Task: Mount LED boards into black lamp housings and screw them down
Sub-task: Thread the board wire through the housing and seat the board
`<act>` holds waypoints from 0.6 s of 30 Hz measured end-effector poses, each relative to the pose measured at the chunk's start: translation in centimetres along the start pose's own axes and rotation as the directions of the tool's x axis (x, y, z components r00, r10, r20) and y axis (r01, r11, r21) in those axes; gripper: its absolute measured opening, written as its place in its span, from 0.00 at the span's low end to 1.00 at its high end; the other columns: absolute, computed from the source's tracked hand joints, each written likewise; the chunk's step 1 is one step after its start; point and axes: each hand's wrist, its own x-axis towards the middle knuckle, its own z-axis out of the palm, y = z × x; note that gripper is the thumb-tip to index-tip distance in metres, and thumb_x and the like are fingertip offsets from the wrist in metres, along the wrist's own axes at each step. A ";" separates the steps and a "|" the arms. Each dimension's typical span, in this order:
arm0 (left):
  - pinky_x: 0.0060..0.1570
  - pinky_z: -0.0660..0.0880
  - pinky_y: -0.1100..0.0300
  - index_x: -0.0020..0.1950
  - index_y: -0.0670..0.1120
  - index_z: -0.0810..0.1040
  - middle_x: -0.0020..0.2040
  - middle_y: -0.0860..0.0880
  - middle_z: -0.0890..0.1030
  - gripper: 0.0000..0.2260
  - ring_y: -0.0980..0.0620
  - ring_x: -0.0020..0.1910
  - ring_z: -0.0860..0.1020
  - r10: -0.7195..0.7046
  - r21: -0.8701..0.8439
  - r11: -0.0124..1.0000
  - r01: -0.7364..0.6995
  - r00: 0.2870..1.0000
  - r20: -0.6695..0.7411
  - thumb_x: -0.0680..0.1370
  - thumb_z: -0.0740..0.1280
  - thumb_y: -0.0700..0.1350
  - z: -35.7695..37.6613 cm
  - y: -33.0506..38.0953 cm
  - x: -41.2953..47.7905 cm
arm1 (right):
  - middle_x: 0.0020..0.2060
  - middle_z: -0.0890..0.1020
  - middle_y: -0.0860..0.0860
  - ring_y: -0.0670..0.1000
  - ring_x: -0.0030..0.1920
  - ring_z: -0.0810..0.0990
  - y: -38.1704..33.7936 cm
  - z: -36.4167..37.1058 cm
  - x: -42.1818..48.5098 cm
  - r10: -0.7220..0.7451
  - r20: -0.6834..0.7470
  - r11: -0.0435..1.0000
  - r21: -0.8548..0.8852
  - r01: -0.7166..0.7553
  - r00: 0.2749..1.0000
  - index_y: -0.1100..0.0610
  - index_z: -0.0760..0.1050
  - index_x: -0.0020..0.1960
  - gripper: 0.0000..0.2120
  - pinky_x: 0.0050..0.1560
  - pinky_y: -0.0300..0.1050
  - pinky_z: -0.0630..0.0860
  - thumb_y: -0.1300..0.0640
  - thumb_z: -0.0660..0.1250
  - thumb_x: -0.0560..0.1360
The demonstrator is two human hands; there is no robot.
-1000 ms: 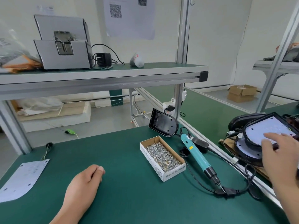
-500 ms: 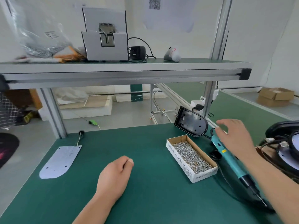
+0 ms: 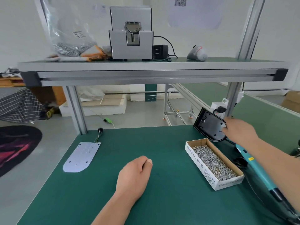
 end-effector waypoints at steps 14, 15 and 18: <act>0.34 0.64 0.54 0.45 0.46 0.66 0.35 0.49 0.72 0.18 0.53 0.31 0.63 -0.018 -0.053 0.998 0.018 1.000 0.007 0.79 0.55 0.60 0.0 -0.3 0.1 | 0.37 0.75 0.55 0.62 0.39 0.78 -4.6 -0.9 0.0 -0.138 -0.160 0.988 0.048 0.147 0.977 0.60 0.75 0.46 0.10 0.37 0.52 0.73 0.55 0.66 0.82; 0.34 0.64 0.55 0.45 0.46 0.66 0.34 0.49 0.72 0.18 0.53 0.31 0.63 -0.022 -0.057 0.998 0.022 1.000 0.008 0.78 0.55 0.61 0.0 -0.3 0.1 | 0.36 0.75 0.55 0.61 0.39 0.77 -5.1 -1.0 0.0 -0.121 -0.163 0.983 0.115 0.141 0.979 0.59 0.74 0.43 0.10 0.36 0.51 0.71 0.55 0.65 0.81; 0.34 0.64 0.55 0.44 0.46 0.66 0.35 0.49 0.73 0.18 0.54 0.31 0.63 -0.032 -0.069 0.997 0.032 0.999 -0.003 0.78 0.55 0.61 0.0 -0.4 0.3 | 0.37 0.83 0.56 0.60 0.38 0.82 -7.2 -1.5 -0.9 -0.074 -0.164 0.912 0.388 0.133 0.984 0.56 0.77 0.47 0.07 0.36 0.48 0.72 0.54 0.67 0.80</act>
